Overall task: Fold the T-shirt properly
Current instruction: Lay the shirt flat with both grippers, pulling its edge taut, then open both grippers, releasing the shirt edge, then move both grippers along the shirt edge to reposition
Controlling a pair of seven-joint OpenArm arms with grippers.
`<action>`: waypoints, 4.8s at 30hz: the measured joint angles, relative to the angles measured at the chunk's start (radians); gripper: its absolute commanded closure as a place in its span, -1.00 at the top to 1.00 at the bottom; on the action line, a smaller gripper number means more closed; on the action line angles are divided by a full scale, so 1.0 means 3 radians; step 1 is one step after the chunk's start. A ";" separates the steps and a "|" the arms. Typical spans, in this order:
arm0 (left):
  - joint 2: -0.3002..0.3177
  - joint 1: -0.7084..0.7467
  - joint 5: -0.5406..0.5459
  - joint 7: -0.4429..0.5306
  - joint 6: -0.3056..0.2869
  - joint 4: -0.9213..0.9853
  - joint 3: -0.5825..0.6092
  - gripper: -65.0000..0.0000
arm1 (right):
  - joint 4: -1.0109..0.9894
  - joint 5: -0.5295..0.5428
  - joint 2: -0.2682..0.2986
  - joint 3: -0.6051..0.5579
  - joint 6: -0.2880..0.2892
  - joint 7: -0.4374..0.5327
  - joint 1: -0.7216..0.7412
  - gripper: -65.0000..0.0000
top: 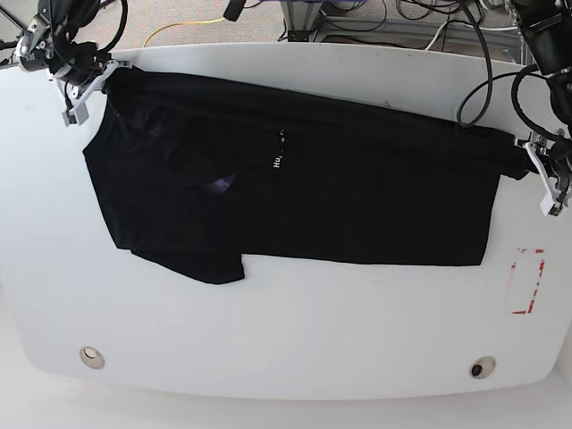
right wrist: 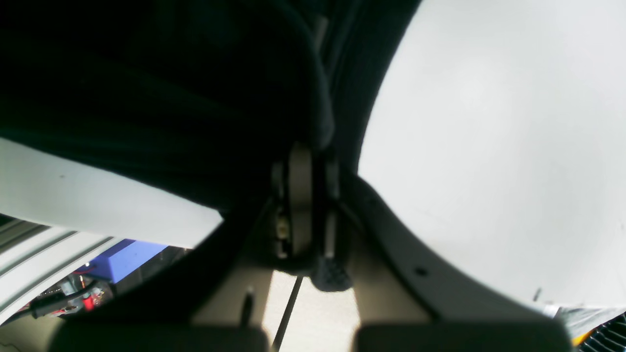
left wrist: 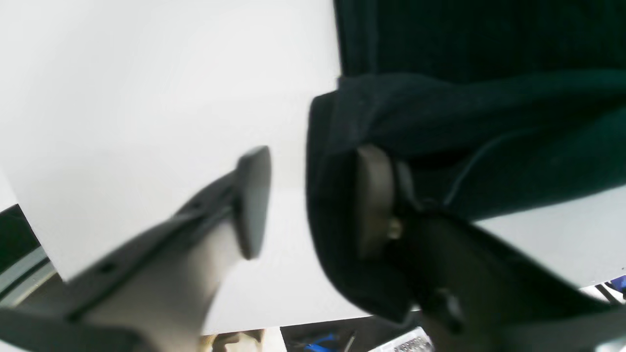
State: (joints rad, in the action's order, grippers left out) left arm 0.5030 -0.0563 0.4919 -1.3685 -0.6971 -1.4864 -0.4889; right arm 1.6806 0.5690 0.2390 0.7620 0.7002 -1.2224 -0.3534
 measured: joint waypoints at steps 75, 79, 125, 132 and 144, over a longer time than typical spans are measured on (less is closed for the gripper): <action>-0.0413 0.0662 -0.0773 0.2019 0.0005 0.0407 0.0123 0.12 | 0.0320 0.1029 0.0079 -0.0303 -0.0014 -0.0425 -0.0317 -0.39; -0.0446 0.0799 -0.0760 0.1834 0.0001 0.0235 -0.0031 0.12 | 0.0582 0.1362 0.0098 -0.0323 -0.0017 -0.0446 -0.0474 -0.39; -0.0373 0.0827 -0.0802 0.1756 -0.0010 0.0200 -0.0043 0.12 | -0.0169 0.0529 0.0926 -0.0835 -0.0013 0.0197 -0.0201 -0.39; -0.0373 0.0825 -0.0806 0.1754 -0.0010 0.0198 -0.0041 0.12 | -0.0127 0.0579 0.1086 -0.0813 -0.0011 0.0195 -0.0203 -0.40; -0.0371 0.0805 -0.0827 0.1732 -0.0011 0.0191 -0.0025 0.12 | 0.0734 0.1260 0.0652 -0.0585 -0.0005 -0.0281 -0.0053 -0.39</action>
State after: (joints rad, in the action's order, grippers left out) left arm 0.3916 0.1852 0.2440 -0.8490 -0.7006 -1.4292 -0.4965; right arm 1.9007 0.9470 0.4347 0.5865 0.6987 -1.3067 -0.3695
